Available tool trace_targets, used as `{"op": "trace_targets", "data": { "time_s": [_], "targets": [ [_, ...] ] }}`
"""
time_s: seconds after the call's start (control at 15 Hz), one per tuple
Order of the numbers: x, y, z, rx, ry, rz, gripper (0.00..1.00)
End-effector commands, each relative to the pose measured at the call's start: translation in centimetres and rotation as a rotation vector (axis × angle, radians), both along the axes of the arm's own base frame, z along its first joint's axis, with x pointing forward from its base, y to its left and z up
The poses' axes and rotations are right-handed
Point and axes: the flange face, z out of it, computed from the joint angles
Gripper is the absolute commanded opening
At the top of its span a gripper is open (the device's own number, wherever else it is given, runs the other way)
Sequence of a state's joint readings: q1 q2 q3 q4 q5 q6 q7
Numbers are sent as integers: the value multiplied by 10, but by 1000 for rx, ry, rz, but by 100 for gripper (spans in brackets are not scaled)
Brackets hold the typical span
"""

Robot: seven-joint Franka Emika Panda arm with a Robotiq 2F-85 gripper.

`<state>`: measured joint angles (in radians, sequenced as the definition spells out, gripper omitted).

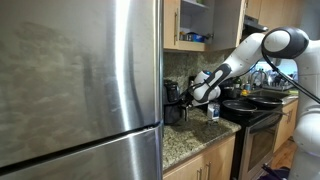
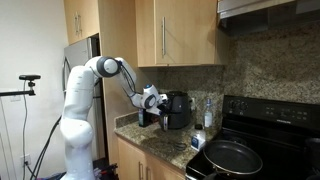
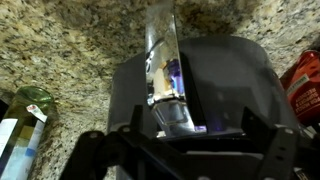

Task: Close the air fryer

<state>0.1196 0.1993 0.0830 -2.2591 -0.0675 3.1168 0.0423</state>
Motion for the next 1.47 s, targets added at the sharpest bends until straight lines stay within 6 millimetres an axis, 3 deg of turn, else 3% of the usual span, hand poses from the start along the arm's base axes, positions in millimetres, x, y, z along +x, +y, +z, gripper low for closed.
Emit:
{"op": "trace_targets", "data": {
  "time_s": [0.0, 0.4, 1.13, 1.4],
  "targets": [
    [0, 0, -2, 0, 2, 0, 100],
    [-2, -1, -1, -1, 29, -16, 100],
    [10, 1, 7, 38, -267, 46, 100],
    [5, 6, 8, 50, -267, 47, 100]
  ]
}}
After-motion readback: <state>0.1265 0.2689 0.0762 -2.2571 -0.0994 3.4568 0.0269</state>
